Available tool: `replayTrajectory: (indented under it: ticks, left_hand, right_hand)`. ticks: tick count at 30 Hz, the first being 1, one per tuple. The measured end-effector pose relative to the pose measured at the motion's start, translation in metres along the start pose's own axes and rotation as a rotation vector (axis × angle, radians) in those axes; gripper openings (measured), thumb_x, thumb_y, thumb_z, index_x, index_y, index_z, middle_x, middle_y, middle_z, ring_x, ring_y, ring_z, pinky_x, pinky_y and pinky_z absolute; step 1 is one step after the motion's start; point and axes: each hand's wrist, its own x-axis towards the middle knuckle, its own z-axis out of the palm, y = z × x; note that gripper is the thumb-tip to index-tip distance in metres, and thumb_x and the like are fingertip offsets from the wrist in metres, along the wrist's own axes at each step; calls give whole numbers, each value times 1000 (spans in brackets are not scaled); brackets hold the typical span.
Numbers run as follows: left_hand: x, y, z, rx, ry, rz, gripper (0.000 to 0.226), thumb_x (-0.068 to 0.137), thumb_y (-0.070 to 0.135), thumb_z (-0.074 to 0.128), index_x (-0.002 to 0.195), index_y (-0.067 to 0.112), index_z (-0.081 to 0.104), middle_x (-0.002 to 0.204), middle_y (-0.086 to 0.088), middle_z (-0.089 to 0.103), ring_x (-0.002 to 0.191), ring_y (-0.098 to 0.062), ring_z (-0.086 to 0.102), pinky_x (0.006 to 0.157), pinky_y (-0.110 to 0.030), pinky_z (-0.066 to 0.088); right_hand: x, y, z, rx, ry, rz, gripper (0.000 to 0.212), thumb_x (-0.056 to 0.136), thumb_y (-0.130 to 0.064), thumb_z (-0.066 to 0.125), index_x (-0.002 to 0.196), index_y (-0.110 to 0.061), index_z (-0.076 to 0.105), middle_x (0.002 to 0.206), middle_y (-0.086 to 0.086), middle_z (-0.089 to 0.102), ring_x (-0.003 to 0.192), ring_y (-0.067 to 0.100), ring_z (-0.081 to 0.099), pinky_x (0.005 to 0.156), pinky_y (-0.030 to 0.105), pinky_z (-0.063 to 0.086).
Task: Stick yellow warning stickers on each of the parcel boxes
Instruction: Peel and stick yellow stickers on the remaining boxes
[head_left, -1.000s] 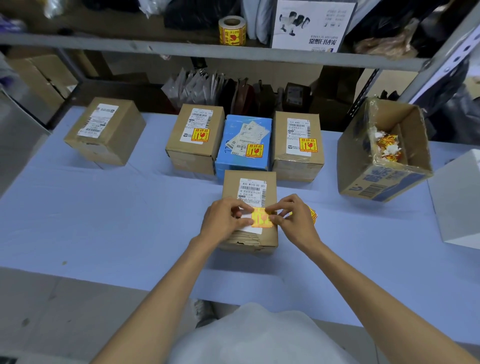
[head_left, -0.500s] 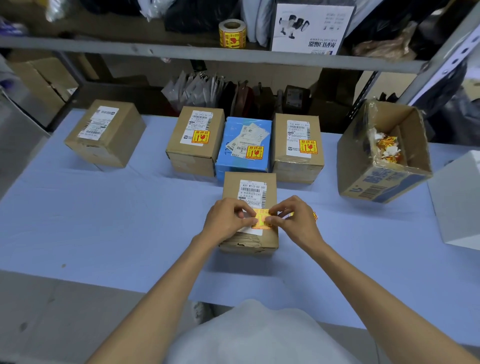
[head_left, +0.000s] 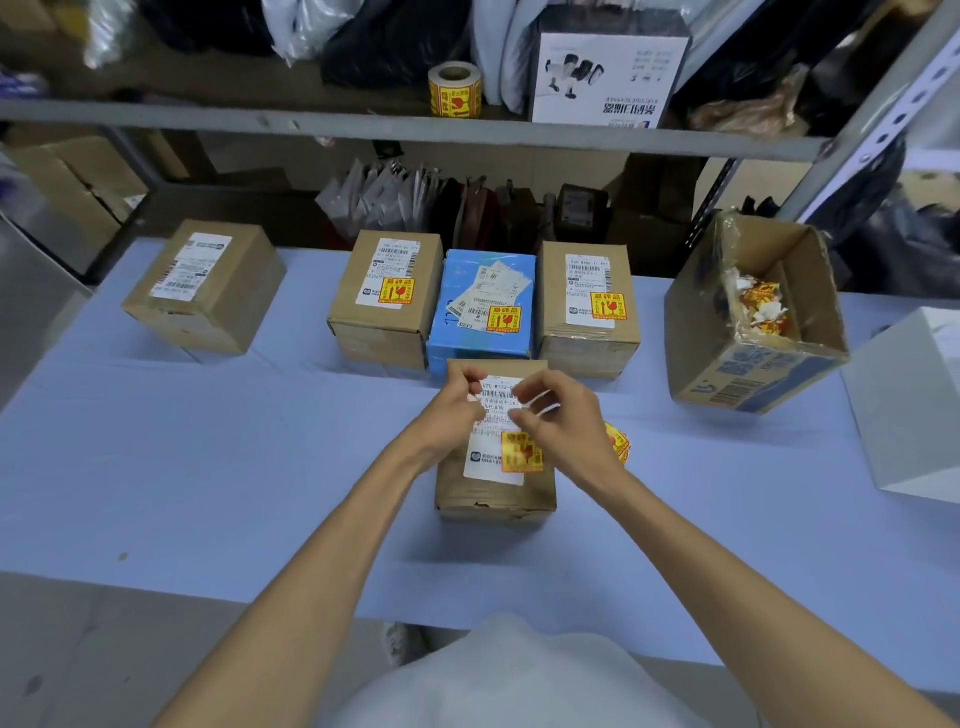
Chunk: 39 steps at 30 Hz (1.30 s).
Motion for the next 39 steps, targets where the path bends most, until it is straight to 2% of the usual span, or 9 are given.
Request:
replayTrajectory:
  ticks: [3, 6, 8, 14, 19, 23, 33, 36, 39]
  left_hand:
    - [2, 8, 1, 19, 39, 96, 28, 93, 4, 55, 110, 15, 35, 111, -8, 50, 99, -16, 55, 83, -28, 48]
    - [2, 18, -2, -154, 274, 174, 30, 76, 2, 76, 94, 9, 54, 82, 3, 63, 75, -4, 65, 68, -16, 51]
    - [3, 24, -5, -265, 317, 210, 19, 72, 0, 79, 82, 6, 64, 70, 1, 67, 65, -8, 68, 66, -21, 56]
    - [8, 42, -5, -307, 171, 269, 13, 81, -2, 69, 94, -2, 70, 83, -14, 70, 70, -15, 70, 65, -20, 58]
    - [12, 51, -9, -255, 88, 313, 26, 84, -10, 63, 108, -3, 64, 91, -23, 70, 78, -23, 71, 73, -27, 60]
    - [15, 57, -1, -308, 121, 324, 20, 81, -3, 71, 100, -1, 68, 86, -18, 72, 77, -23, 72, 69, -26, 59]
    - [22, 73, 22, -323, 123, 418, 12, 78, 10, 77, 90, 9, 75, 86, -9, 75, 83, -21, 72, 80, -31, 58]
    - [26, 78, 30, -271, 129, 427, 5, 79, 11, 75, 84, 12, 73, 81, -8, 73, 79, -21, 71, 80, -34, 58]
    - [32, 82, 32, -264, 143, 404, 4, 84, 11, 71, 81, 14, 70, 79, -3, 72, 79, -16, 69, 77, -32, 58]
  right_hand:
    - [6, -20, 3, 77, 19, -104, 12, 81, -22, 75, 89, -17, 68, 86, -6, 68, 75, 6, 64, 64, 16, 52]
    - [13, -28, -1, 114, 68, -125, 11, 81, -15, 75, 91, -11, 73, 85, -4, 70, 75, 5, 65, 67, 15, 52]
    - [17, -31, -6, 119, 55, -140, 12, 81, -7, 73, 92, -8, 74, 84, -2, 71, 76, 4, 66, 69, 15, 53]
    - [27, -42, -16, 95, 186, -219, 8, 81, -9, 73, 88, -6, 70, 75, -2, 69, 71, 4, 65, 64, 13, 51]
    - [31, -36, -19, -46, 227, -242, 9, 85, -12, 70, 92, -9, 73, 79, 0, 71, 71, 7, 64, 68, 24, 54]
    - [34, -36, -22, -165, 244, -268, 14, 90, -19, 64, 90, -7, 69, 79, 4, 68, 74, 14, 61, 67, 33, 53]
    - [34, -49, -47, 331, 405, -52, 3, 82, -8, 72, 82, -6, 74, 72, 5, 71, 67, 15, 67, 65, 29, 56]
    - [31, -48, -51, 344, 434, -41, 6, 79, -7, 74, 84, -10, 77, 75, 3, 74, 73, 17, 71, 72, 35, 60]
    - [28, -49, -56, 274, 377, -117, 13, 82, -6, 71, 92, -11, 77, 80, -2, 75, 77, 9, 71, 74, 26, 59]
